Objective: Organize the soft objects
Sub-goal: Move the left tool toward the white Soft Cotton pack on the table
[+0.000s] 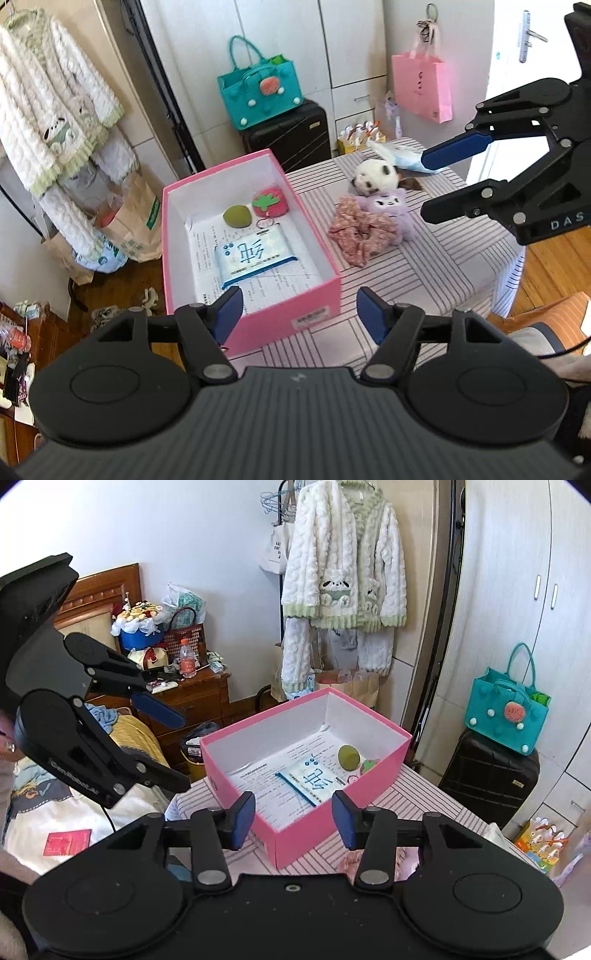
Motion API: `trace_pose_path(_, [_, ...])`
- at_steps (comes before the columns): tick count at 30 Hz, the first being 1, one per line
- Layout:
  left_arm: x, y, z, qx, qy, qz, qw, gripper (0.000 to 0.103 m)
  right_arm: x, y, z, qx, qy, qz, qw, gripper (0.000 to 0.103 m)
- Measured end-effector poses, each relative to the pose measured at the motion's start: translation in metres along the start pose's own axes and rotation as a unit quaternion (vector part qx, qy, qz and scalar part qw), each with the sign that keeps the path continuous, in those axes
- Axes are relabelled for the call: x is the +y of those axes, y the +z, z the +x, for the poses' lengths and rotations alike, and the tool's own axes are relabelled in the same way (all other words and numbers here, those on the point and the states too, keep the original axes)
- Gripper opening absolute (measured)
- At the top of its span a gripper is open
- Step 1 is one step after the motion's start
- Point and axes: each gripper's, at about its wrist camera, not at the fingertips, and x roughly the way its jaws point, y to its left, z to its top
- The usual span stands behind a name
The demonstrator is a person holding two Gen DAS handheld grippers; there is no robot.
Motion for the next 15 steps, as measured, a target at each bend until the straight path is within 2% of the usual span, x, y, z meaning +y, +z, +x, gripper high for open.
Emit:
trace_pose_path(3, [-0.015,-0.01,-0.006,-0.011,0.002,0.01,0.9999,0.073,0.001,-0.015,-0.013,-0.003,-0.007,0.001,1.0,0.054])
trace_pose_path(7, [-0.037,-0.023,-0.008,-0.031,0.02,0.034,0.9987,0.077,0.0,-0.037,-0.025,-0.003,-0.012,0.012,1.0,0.062])
trace_pose_path(15, [-0.063,-0.041,0.007,-0.054,-0.004,0.031,0.9981,0.081,-0.004,-0.085,-0.042,0.002,-0.021,0.04,0.999,0.068])
